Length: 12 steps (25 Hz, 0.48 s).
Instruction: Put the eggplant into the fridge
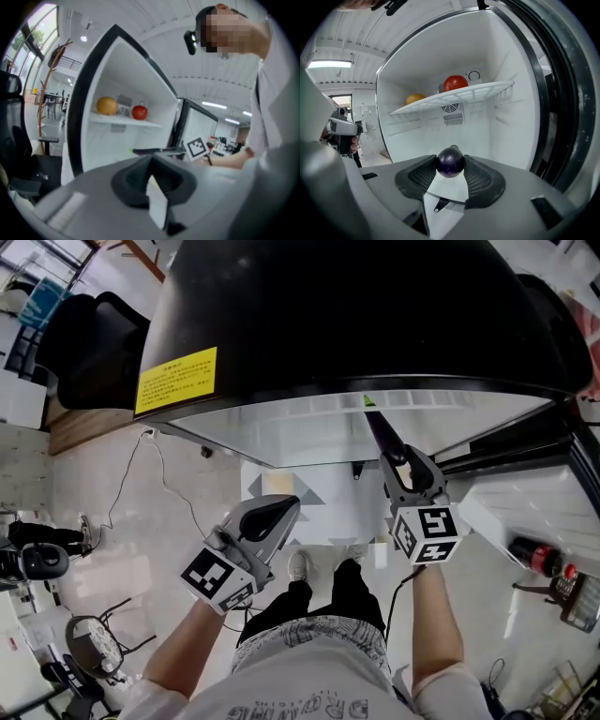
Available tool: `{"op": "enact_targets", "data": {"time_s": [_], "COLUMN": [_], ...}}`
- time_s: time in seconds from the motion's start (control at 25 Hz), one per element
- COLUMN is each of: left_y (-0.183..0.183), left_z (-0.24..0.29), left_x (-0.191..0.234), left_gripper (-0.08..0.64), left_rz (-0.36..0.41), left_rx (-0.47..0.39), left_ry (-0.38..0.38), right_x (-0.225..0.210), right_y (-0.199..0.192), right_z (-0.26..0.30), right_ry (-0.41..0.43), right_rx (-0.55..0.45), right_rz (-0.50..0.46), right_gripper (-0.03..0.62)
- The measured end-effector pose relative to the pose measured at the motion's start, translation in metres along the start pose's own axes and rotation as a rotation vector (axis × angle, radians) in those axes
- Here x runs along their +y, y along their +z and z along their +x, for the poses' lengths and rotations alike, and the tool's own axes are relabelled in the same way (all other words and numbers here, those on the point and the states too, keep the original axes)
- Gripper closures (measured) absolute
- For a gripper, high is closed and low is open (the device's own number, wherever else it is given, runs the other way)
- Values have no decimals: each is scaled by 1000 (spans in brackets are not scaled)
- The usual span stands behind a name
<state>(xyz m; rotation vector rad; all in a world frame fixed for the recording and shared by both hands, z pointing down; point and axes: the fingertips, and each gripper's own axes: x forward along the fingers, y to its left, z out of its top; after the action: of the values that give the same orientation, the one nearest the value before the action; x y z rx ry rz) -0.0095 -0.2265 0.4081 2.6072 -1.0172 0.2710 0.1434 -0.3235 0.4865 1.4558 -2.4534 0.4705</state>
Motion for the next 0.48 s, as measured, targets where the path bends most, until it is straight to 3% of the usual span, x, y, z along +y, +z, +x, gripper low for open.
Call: {"op": "enact_targets", "data": {"time_s": [0.48], "left_y": [-17], "left_z": [16], "left_x": [8], "left_gripper": [552], "left_rz": [4], "left_rx": [6], "left_ry": [-5], "right_x": [-14], "right_y": [-25], "right_z": [40], "right_ry": [-68], "right_rx": [15], "right_rz": [-70], "right_gripper": [414]}}
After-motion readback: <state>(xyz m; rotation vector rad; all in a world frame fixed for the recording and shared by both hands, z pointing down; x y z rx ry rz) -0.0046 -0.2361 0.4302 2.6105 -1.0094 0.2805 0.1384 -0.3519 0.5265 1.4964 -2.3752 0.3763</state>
